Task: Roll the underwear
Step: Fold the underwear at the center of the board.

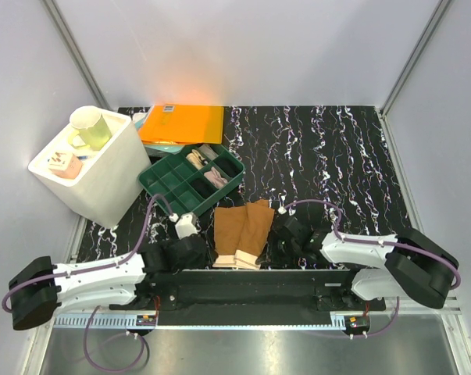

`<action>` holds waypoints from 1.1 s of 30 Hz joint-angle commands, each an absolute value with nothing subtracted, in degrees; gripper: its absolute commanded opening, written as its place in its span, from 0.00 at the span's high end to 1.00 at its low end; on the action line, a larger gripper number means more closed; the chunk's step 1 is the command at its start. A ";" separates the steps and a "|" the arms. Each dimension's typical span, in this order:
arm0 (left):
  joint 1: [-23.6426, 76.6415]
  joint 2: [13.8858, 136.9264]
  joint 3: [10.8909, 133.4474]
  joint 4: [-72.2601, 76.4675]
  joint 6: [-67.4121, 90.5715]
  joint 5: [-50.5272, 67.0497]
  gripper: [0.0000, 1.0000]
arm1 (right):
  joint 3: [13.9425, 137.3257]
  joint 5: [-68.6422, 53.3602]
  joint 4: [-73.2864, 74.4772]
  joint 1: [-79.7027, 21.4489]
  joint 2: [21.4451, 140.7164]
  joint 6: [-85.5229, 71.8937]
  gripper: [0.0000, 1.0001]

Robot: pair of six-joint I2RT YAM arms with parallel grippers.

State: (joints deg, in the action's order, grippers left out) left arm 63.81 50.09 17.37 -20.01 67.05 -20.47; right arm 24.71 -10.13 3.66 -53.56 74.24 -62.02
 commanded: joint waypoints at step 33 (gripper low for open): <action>66.27 68.12 40.07 -11.95 46.49 -15.65 1.00 | 26.72 -3.61 10.63 -54.14 77.70 -61.26 0.81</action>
